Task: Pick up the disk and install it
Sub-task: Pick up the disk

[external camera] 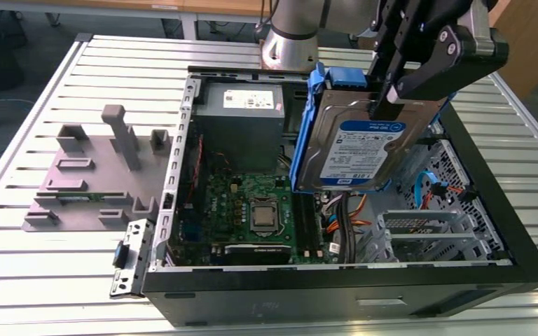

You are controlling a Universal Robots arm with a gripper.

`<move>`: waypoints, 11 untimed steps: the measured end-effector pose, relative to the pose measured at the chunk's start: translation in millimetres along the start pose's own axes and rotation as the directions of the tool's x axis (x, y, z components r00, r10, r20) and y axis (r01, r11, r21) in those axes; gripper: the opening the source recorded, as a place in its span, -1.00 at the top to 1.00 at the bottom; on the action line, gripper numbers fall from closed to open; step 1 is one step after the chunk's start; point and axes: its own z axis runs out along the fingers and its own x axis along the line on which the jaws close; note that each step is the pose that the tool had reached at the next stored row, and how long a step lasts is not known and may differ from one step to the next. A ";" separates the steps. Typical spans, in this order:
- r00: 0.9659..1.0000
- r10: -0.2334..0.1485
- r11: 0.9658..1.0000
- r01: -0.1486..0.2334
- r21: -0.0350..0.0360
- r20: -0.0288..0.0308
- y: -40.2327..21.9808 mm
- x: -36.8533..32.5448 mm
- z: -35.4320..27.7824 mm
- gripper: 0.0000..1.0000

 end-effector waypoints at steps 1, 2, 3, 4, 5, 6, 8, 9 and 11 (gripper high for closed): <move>1.000 0.000 1.000 0.000 0.000 0.000 0.0 0.0 0.0 0.30; 1.000 0.000 1.000 0.000 0.000 0.000 0.0 0.0 0.0 0.30; 1.000 0.000 1.000 0.000 0.000 0.000 0.0 0.0 0.0 0.30; 1.000 0.000 1.000 0.000 0.000 0.000 0.0 0.0 -0.1 0.30; 1.000 0.000 1.000 0.000 0.000 0.000 0.0 0.0 -0.1 0.30; 1.000 0.000 1.000 0.000 0.000 0.000 0.0 0.0 -0.1 0.30; 1.000 0.000 1.000 0.000 0.000 0.000 -0.9 0.0 -0.2 0.30; 1.000 0.000 1.000 0.000 0.000 0.000 -2.0 0.0 -0.2 0.30; 1.000 0.000 1.000 0.000 0.000 0.000 -5.7 -0.1 -0.3 0.30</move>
